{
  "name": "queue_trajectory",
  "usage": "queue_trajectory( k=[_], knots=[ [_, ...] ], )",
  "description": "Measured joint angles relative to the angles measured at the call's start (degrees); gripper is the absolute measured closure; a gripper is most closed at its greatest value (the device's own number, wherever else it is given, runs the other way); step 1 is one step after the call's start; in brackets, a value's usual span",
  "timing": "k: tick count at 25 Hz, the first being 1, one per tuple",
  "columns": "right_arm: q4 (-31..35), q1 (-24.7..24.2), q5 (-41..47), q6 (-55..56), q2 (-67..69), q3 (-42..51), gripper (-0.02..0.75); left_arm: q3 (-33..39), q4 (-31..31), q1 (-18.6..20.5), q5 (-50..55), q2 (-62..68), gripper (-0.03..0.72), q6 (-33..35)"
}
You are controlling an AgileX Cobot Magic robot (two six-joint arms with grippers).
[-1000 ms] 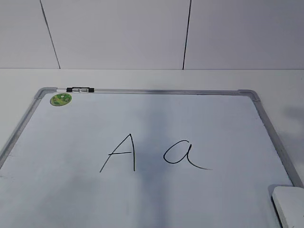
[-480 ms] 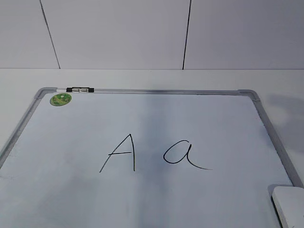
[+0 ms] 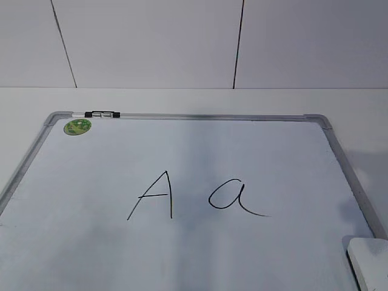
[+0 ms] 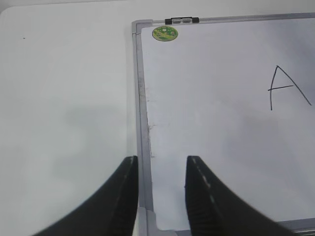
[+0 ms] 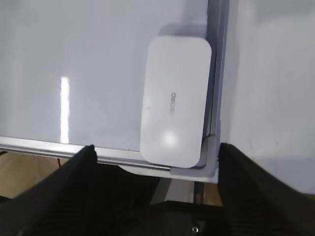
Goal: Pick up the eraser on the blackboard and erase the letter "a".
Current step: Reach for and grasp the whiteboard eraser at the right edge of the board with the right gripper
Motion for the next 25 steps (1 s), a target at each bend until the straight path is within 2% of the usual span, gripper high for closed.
queue_trajectory(
  k=[4, 10, 17, 20, 25],
  knots=[
    [0.6, 0.1, -0.4, -0.7, 0.3, 5.0, 0.144, 0.0, 0.0, 0.0, 0.0, 0.0, 0.443, 0.0],
    [5.4, 0.1, -3.7, -4.5, 0.3, 8.2, 0.113, 0.0, 0.0, 0.0, 0.0, 0.0, 0.443, 0.0],
    [8.4, 0.1, -9.0, -6.7, 0.4, 8.3, 0.148, 0.0, 0.0, 0.0, 0.0, 0.0, 0.443, 0.0],
    [7.9, 0.1, -7.8, -6.8, 1.4, 8.3, 0.159, 0.0, 0.0, 0.0, 0.0, 0.0, 0.443, 0.0],
    [2.0, 0.1, -5.5, -3.0, 4.9, 8.3, 0.161, 0.0, 0.0, 0.0, 0.0, 0.0, 0.443, 0.0]
  ],
)
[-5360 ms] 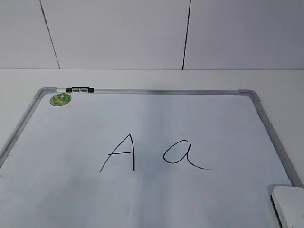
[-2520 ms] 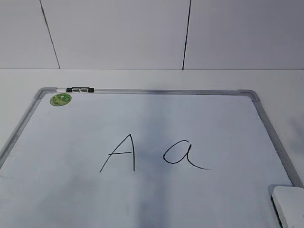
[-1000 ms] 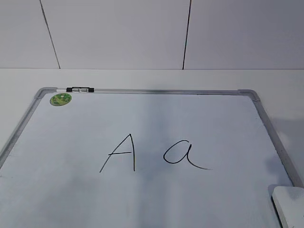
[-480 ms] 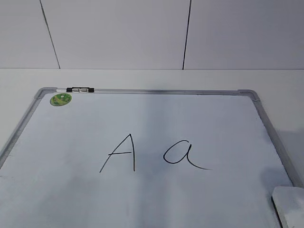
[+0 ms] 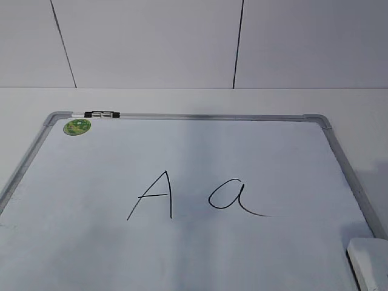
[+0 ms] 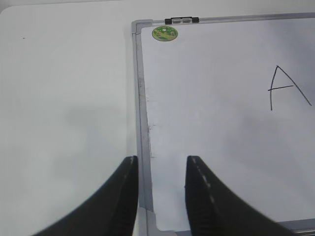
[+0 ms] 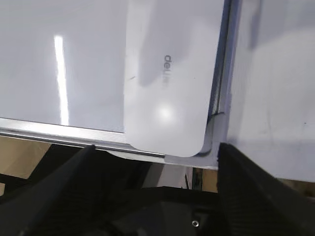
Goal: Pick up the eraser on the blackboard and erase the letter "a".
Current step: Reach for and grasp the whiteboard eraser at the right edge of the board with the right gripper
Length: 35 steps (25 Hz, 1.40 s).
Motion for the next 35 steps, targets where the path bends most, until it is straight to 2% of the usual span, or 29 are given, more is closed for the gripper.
queue_trajectory(
  k=[20, 25, 29, 35],
  knots=[
    [-0.4, 0.1, -0.3, 2.9, 4.4, -1.9, 0.162, 0.0, 0.0, 0.0, 0.0, 0.0, 0.443, 0.0],
    [-0.6, 5.6, -0.2, 6.1, 4.4, -3.1, 0.162, 0.0, 0.0, 0.0, 0.0, 0.0, 0.443, 0.0],
    [-4.4, 10.3, 0.4, 11.5, 4.4, -5.1, 0.162, 0.0, 0.0, 0.0, 0.0, 0.0, 0.443, 0.0],
    [-7.7, 14.3, 2.8, 17.2, 4.4, -6.0, 0.162, 0.0, 0.0, 0.0, 0.0, 0.0, 0.443, 0.0]
  ],
)
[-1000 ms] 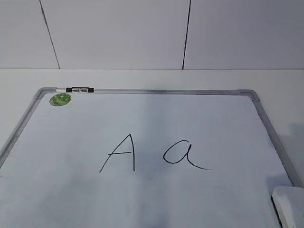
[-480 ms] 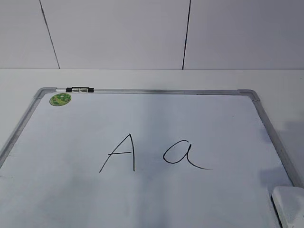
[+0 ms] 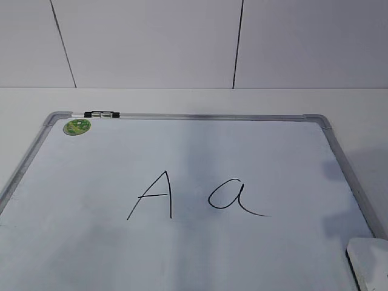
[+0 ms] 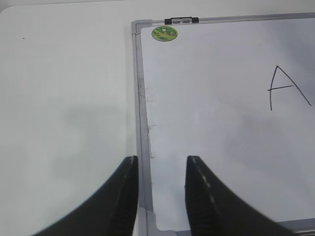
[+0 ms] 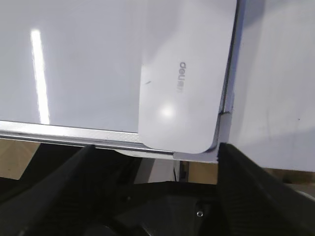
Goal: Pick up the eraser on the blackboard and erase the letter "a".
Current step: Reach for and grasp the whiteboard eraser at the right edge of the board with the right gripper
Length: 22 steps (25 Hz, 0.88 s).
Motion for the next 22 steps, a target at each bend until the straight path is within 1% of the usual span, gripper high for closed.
queue_trajectory(
  k=[5, 8, 15, 20, 22],
  knots=[
    [-3.5, 4.9, 0.6, 4.8, 0.0, 0.0, 0.162, 0.0, 0.0, 0.0, 0.0, 0.0, 0.443, 0.0],
    [-4.4, 6.7, -0.3, 6.4, 0.0, 0.0, 0.162, 0.0, 0.0, 0.0, 0.0, 0.0, 0.443, 0.0],
    [-5.9, 7.0, -4.0, 6.8, 0.0, 0.0, 0.159, 0.0, 0.0, 0.0, 0.0, 0.0, 0.443, 0.0],
    [-6.3, 7.0, -4.2, 7.0, 0.0, 0.0, 0.101, 0.0, 0.0, 0.0, 0.0, 0.0, 0.444, 0.0],
    [-6.4, 7.0, -4.2, 7.2, 0.0, 0.0, 0.091, 0.0, 0.0, 0.0, 0.0, 0.0, 0.443, 0.0]
  ],
)
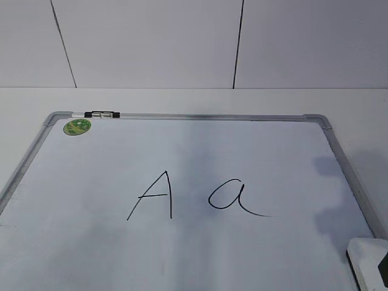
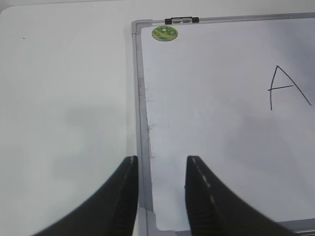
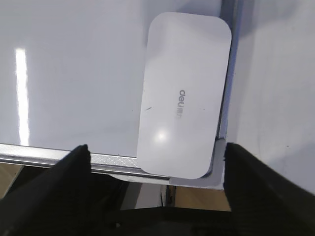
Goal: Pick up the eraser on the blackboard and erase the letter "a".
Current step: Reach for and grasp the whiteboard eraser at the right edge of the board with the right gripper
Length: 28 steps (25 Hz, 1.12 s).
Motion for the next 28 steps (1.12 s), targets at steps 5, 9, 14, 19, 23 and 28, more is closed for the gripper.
queue_trajectory(
  k=[5, 9, 14, 19, 23, 28],
  knots=[
    [0.0, 0.0, 0.1, 0.7, 1.4, 0.0, 0.087, 0.0, 0.0, 0.0, 0.0, 0.0, 0.444, 0.0],
    [-0.1, 0.0, 0.2, 0.7, 5.3, 0.0, 0.086, 0.0, 0.0, 0.0, 0.0, 0.0, 0.443, 0.0],
    [-0.9, 0.0, -0.3, 0.7, 9.3, 0.0, 0.085, 0.0, 0.0, 0.0, 0.0, 0.0, 0.443, 0.0],
    [-0.9, 0.0, -3.2, 0.9, 11.0, 0.9, 0.086, 0.0, 0.0, 0.0, 0.0, 0.0, 0.443, 0.0],
    [-1.0, -0.7, -4.6, 1.1, 11.1, 2.0, 0.086, 0.0, 0.0, 0.0, 0.0, 0.0, 0.443, 0.0],
    [-1.3, -2.2, -5.3, 1.2, 11.2, 2.4, 0.086, 0.0, 0.0, 0.0, 0.0, 0.0, 0.443, 0.0]
  ],
)
